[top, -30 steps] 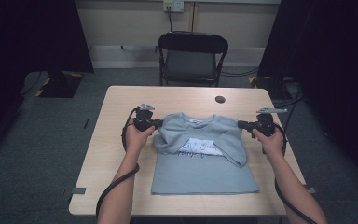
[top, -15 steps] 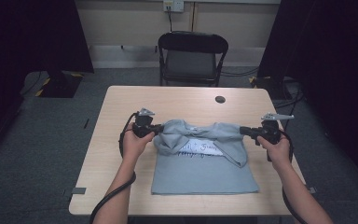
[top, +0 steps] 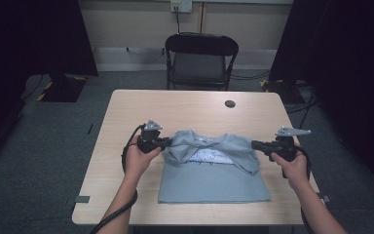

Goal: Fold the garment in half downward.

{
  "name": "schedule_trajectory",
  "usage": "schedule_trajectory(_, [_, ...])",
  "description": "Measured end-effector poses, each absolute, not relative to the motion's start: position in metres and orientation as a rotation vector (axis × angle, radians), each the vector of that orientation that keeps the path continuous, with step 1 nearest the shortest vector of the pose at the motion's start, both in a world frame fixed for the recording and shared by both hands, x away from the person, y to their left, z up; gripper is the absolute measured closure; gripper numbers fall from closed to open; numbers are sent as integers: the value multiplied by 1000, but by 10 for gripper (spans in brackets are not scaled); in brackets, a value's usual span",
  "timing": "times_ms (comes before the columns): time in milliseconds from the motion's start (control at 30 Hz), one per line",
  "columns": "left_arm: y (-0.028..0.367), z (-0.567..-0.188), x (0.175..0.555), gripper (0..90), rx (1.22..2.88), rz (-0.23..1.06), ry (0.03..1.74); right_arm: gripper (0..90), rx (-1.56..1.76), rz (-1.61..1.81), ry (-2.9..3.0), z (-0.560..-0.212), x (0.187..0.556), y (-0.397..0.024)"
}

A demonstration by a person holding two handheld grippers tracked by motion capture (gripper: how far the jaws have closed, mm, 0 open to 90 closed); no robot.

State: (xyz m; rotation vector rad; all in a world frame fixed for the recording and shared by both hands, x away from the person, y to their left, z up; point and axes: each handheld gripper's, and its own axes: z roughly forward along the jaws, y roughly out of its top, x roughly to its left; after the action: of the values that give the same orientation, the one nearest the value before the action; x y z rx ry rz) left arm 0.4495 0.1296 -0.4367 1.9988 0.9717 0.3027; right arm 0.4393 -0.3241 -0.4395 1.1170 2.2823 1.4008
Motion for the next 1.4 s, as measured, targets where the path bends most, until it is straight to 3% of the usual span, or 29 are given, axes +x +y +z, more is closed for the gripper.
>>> schedule_trajectory(467, [124,-419,458,854,2005,316,972,864,1107,1424,2273,-433,440,-321])
schedule_trajectory(1400, [136,-438,393,854,2059,274,870,863,1010,1431,2346,-450,386,-334])
